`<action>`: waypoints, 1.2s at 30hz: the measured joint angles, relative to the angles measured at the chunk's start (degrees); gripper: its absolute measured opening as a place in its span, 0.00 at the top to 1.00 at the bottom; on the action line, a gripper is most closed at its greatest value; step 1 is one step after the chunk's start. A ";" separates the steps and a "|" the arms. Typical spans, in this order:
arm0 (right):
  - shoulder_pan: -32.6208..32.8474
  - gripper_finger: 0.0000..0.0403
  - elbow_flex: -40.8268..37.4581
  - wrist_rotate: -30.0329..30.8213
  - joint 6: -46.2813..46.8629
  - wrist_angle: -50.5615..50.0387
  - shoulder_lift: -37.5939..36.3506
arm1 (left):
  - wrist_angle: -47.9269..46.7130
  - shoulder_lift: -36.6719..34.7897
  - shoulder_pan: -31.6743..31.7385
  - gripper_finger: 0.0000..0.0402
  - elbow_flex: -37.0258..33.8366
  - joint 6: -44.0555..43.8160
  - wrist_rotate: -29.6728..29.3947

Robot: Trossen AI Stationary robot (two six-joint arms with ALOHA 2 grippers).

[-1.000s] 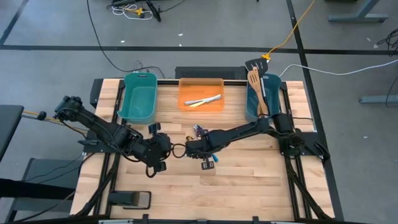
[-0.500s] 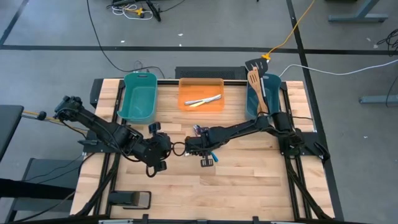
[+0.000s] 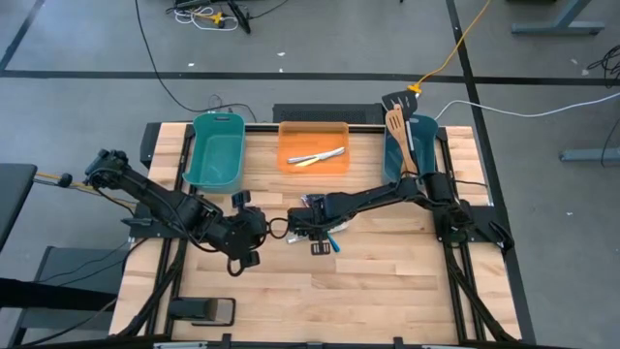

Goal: Pick & Place Kitchen Items
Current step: Put the silver knife into the orange bin

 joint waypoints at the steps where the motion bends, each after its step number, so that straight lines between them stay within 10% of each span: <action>1: 0.00 0.67 -0.09 -0.07 0.02 0.09 0.00 | 0.00 0.00 0.00 0.79 0.00 0.00 0.02; 36: -0.17 0.64 -8.57 -2.46 2.94 7.72 -0.15 | -0.09 0.00 0.00 0.79 0.07 0.02 0.22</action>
